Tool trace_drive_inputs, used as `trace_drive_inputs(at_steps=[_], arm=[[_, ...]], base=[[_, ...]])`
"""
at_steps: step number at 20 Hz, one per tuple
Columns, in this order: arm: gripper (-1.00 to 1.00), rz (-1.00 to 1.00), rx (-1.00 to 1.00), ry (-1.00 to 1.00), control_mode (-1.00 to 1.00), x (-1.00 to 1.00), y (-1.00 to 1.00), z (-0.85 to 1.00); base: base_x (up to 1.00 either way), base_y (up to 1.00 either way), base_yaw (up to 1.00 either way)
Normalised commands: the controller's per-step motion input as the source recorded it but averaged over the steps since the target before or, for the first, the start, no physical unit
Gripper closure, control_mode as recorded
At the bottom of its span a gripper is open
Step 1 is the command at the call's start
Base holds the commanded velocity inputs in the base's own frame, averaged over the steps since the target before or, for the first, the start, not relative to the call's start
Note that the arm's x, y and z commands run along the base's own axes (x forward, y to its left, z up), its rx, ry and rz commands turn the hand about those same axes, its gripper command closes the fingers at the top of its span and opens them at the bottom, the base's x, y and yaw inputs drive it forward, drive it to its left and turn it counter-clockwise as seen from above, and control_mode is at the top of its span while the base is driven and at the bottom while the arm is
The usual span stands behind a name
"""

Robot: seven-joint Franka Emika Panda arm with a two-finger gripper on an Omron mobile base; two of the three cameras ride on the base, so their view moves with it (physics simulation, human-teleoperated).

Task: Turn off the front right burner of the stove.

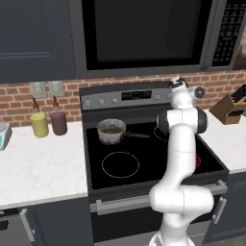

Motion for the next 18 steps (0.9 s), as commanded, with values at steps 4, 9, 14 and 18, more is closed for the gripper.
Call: trace_drive_inputs(at_steps=[4,9,14,18], arm=[[1.00,-0.17,0.60,0.12,-1.00,0.01,-0.08,0.28],[1.00,-0.19,0.65,0.09,-1.00,0.00,-0.13,0.20],[1.00,-0.19,0.66,0.02,-1.00,-0.01,-0.14,0.08],[1.00,0.02,-0.05,0.00,-1.00,0.00,0.04,0.00]], base=[[0.00,0.00,0.00],[0.00,0.00,0.00],[0.00,0.00,0.00],[0.00,0.00,0.00]])
